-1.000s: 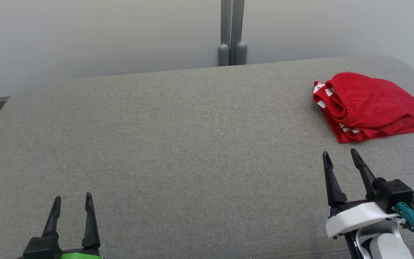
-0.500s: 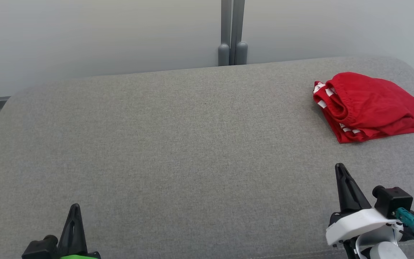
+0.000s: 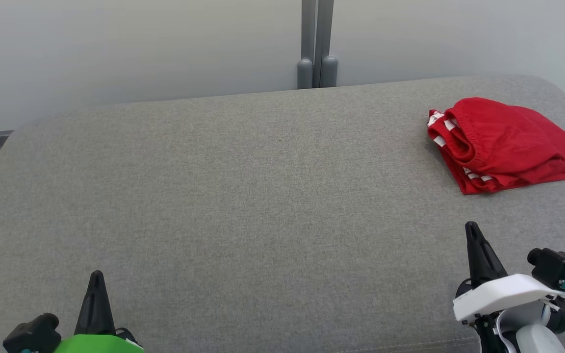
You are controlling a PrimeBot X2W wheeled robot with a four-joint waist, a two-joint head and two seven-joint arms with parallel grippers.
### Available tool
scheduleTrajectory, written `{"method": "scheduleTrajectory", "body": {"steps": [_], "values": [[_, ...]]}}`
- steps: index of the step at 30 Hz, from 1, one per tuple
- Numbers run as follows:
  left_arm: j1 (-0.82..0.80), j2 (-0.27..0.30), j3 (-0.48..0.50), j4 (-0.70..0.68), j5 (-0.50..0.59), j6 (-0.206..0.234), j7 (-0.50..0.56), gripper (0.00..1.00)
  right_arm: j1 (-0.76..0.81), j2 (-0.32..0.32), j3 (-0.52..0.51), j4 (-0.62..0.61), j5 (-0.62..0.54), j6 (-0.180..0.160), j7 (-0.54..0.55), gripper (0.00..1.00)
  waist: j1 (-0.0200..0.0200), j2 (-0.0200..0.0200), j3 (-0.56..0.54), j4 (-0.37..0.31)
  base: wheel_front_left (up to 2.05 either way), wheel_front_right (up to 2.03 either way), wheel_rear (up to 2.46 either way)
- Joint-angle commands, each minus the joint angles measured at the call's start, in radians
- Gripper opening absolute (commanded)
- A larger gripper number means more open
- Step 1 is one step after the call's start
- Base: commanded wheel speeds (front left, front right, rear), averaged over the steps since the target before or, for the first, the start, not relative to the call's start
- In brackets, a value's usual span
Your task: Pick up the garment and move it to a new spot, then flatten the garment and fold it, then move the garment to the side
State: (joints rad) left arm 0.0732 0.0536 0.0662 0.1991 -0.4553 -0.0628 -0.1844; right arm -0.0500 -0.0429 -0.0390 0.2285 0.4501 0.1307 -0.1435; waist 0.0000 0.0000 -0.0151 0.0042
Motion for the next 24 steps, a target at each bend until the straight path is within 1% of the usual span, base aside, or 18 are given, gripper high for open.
{"method": "scheduleTrajectory", "body": {"steps": [1,3,24], "values": [[-0.035,0.005,0.006,-0.009,-0.054,-0.008,0.01,0.0,-0.036,-0.004,-0.007,-0.006,0.055,0.0,0.012,0.0,0.0,0.0,0.0,0.0,0.0,0.0,0.0],[-0.039,0.005,0.007,-0.008,-0.071,-0.009,0.014,0.0,-0.039,-0.004,-0.009,-0.004,0.072,0.0,0.016,0.0,0.0,0.0,0.001,0.0,0.0,0.0,0.0],[-0.097,0.003,0.017,0.02,-0.385,-0.027,0.083,0.0,-0.08,-0.006,-0.034,0.034,0.384,0.0,0.1,0.0,0.0,0.0,0.005,-0.001,0.0,0.0,0.0]]}}
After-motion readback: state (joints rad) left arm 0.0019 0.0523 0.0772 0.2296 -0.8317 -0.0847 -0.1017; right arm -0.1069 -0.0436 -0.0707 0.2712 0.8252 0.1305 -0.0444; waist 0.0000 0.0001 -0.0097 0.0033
